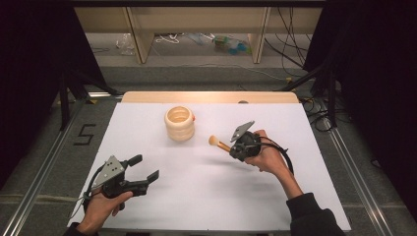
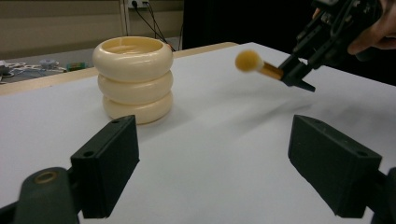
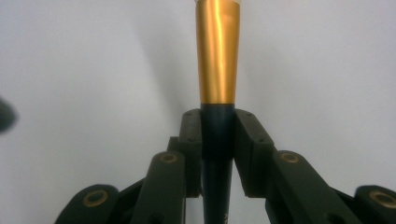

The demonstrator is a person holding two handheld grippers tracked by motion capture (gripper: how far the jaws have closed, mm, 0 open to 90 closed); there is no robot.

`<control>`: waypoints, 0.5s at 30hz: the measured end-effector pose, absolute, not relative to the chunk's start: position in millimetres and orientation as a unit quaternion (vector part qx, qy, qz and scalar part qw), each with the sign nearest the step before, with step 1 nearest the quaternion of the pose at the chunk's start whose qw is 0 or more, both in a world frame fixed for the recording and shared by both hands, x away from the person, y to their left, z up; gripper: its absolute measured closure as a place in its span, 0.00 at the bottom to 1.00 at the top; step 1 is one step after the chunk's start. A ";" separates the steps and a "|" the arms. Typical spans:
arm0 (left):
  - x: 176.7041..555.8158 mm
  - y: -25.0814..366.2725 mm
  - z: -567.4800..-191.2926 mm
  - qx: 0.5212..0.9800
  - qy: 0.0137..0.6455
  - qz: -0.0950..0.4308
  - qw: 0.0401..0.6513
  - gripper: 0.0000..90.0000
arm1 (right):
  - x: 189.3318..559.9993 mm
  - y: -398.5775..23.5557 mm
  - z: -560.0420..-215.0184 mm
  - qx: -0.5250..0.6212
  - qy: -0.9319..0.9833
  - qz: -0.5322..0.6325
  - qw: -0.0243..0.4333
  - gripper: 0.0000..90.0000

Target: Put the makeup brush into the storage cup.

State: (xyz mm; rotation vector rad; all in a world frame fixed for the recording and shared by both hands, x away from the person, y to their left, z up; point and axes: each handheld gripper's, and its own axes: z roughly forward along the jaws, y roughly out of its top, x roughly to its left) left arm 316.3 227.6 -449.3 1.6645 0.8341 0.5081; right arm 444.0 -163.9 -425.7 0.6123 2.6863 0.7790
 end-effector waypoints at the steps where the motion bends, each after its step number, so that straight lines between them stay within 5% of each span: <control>1: 316.3 227.6 -449.4 0.709 0.355 0.216 0.569 0.18 | 445.1 -167.8 -419.6 0.230 0.913 0.300 0.153 0.82; 15: 316.4 227.8 -449.0 0.708 0.357 0.216 0.570 0.18 | 441.2 -171.6 -401.1 0.266 0.828 0.471 0.146 0.82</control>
